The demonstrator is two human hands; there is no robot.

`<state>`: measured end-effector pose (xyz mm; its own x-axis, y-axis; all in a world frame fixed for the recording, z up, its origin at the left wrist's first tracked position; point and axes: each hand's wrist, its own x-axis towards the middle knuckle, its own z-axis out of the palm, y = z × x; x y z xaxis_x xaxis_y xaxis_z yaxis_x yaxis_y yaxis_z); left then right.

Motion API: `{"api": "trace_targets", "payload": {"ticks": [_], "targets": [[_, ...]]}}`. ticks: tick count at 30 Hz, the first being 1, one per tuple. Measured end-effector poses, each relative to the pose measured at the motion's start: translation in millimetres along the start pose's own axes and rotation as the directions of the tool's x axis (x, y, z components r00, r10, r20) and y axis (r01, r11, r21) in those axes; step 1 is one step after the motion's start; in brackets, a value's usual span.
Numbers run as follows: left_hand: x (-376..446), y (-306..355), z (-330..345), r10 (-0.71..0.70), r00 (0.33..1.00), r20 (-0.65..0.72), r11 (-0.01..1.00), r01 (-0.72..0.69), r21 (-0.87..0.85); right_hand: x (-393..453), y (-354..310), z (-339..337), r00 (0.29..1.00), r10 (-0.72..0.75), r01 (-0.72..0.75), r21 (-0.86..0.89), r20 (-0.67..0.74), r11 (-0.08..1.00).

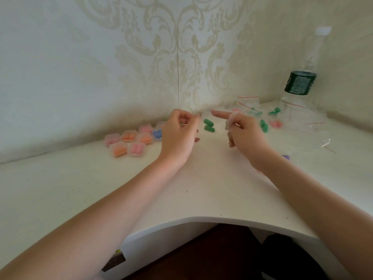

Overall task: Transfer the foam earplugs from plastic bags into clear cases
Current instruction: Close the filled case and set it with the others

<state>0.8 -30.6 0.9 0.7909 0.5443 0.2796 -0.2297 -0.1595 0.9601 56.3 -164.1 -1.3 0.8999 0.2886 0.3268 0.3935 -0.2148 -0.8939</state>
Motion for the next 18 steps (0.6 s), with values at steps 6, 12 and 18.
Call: {"api": "trace_targets", "payload": {"ticks": [6, 12, 18], "targets": [[1.0, -6.3, -1.3, -0.205, 0.947, 0.245, 0.958, 0.246, -0.148, -0.3, -5.3, -6.2, 0.967, 0.19, -0.232, 0.275, 0.171, 0.933], [4.5, -8.5, -4.8, -0.187, 0.965, 0.184, 0.942, 0.229, -0.244, -4.1, -8.8, -3.8, 0.964, 0.177, -0.219, 0.21, 0.199, 0.953], [6.2, -8.8, -7.0, -0.17, 0.959, 0.229, 0.939, 0.228, -0.257, -2.2, -0.5, -3.3, 0.964, 0.107, -0.149, 0.163, 0.243, 0.975]]}}
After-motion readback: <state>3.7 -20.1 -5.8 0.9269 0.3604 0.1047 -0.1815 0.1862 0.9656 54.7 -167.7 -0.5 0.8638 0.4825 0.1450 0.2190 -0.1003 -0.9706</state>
